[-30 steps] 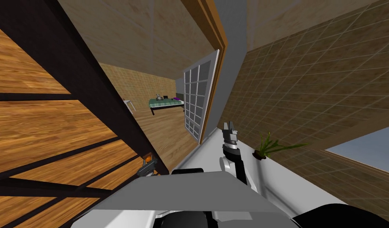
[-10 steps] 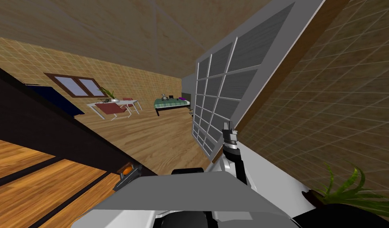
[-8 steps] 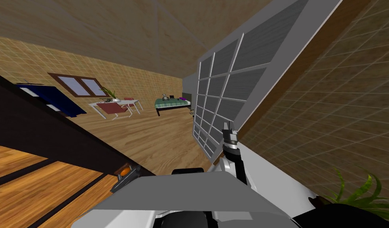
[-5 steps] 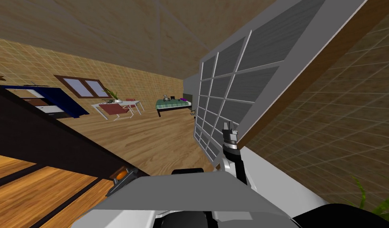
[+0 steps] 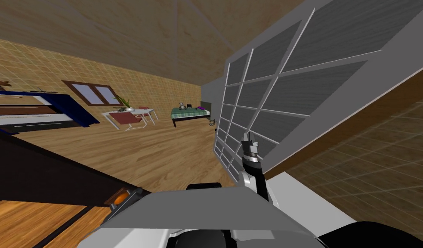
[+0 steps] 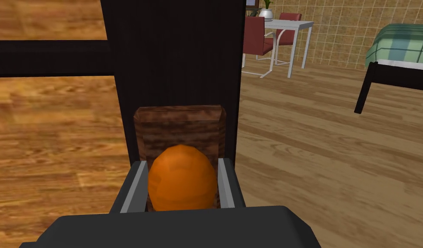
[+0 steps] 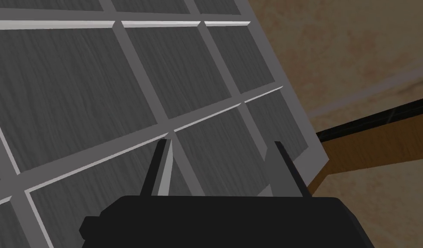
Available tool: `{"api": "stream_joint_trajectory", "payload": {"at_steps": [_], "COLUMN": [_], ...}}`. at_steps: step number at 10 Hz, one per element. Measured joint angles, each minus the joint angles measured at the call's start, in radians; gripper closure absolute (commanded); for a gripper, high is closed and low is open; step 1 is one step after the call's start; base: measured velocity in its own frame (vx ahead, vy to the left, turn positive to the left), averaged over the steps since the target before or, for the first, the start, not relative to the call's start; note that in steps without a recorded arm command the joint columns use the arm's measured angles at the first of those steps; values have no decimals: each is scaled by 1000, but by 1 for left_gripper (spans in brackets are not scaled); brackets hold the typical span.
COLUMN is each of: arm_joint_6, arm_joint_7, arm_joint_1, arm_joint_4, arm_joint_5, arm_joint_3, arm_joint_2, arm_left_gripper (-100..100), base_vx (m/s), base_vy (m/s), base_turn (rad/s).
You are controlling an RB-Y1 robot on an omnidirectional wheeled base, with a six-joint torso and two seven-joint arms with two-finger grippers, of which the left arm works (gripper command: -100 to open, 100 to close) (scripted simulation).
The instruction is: Push the door open
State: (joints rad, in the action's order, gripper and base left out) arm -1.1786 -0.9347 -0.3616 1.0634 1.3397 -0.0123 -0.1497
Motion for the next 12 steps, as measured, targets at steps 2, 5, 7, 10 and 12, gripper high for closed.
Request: {"api": "stream_joint_trajectory", "payload": {"at_steps": [2,5,7,10,12], "arm_joint_6": [-11,-18,-30,-50,-62], "arm_joint_7": [-1,9,3,-4,-5], "arm_joint_1": [8,0,1,-10,-19], "arm_joint_4": [-19,-12,-26,-33,-36], "arm_joint_5": [22,46,67,103,129], "arm_joint_3": [19,31,45,69,85], "arm_joint_2": [-2,1,-1,-7,-8], "arm_left_gripper": [100,100,100,100,100], "base_vx": [98,130,139,158,154], "base_vy": [102,143,164,167,162], "base_turn": [25,31,30,42,39]}}
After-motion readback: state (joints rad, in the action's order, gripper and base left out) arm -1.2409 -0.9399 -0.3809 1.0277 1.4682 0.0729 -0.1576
